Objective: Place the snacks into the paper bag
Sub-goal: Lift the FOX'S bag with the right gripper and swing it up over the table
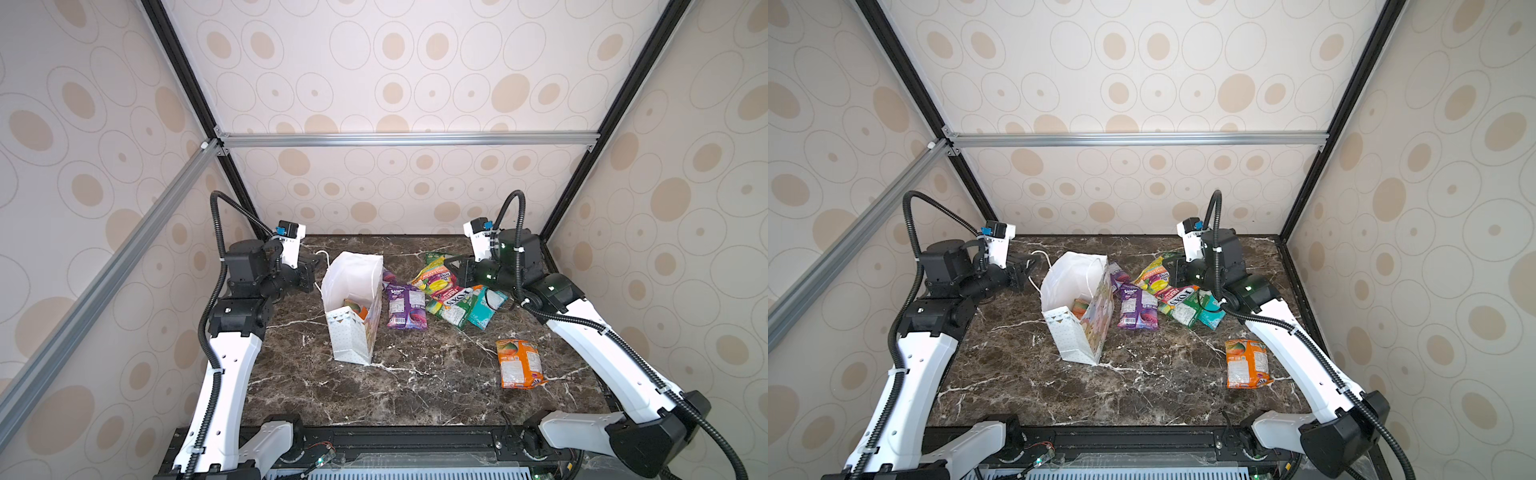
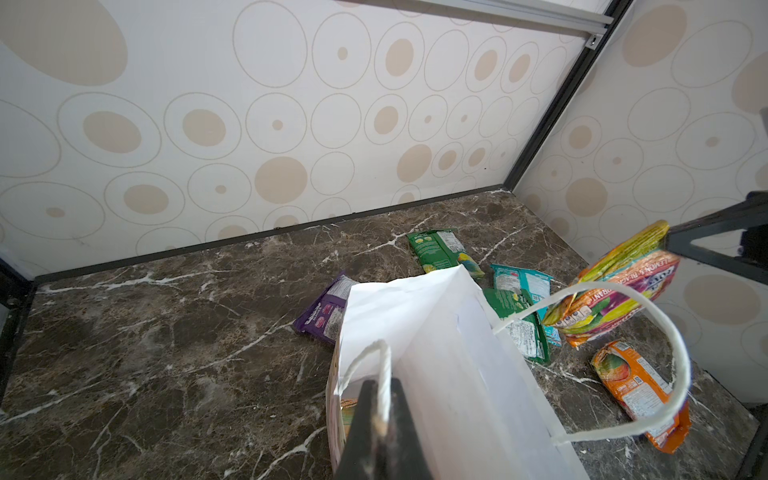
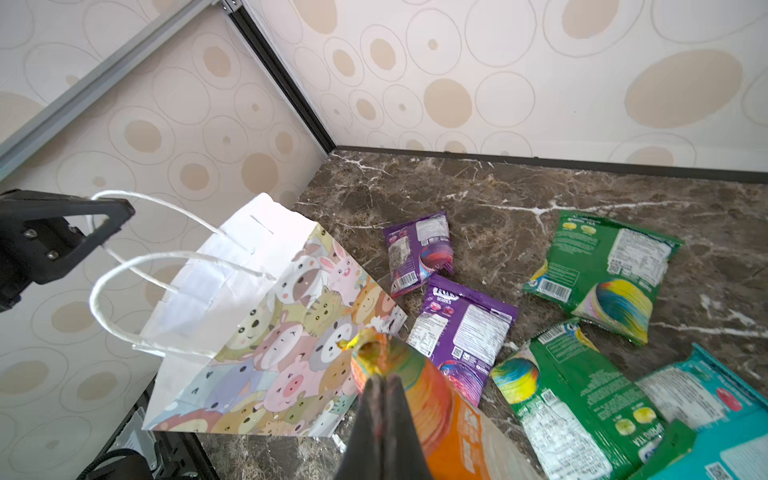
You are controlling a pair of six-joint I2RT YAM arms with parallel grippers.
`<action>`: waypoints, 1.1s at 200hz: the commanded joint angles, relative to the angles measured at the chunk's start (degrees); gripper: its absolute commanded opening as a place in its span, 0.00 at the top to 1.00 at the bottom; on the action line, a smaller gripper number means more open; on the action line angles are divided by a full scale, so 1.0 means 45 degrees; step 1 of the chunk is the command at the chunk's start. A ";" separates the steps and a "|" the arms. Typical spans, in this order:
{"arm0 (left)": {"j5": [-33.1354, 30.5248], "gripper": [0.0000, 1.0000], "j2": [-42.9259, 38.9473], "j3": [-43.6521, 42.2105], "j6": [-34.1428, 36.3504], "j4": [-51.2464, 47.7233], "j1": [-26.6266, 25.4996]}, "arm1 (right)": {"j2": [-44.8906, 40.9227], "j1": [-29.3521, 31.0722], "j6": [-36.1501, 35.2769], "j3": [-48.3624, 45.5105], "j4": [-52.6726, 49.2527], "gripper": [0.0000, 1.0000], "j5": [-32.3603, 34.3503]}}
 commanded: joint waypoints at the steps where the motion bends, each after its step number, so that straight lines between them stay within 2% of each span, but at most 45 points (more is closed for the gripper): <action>1: 0.0205 1.00 -0.0278 0.0105 -0.0016 0.0422 -0.0017 | 0.0202 0.0347 -0.0460 0.1064 0.0063 1.00 0.0148; 115: 0.0581 1.00 -0.0298 0.0085 -0.0122 0.0542 -0.0033 | 0.2747 0.1232 -0.1463 0.6192 -0.0509 1.00 0.0597; 179: 0.0608 1.00 -0.0358 0.0047 -0.0072 0.0562 -0.0018 | 0.5025 0.1264 -0.1873 0.8794 -0.0052 1.00 0.0161; 220: 0.0641 1.00 -0.0200 0.0104 -0.0084 0.0469 -0.0021 | 0.6560 0.1591 -0.1879 1.1177 -0.0169 1.00 -0.0258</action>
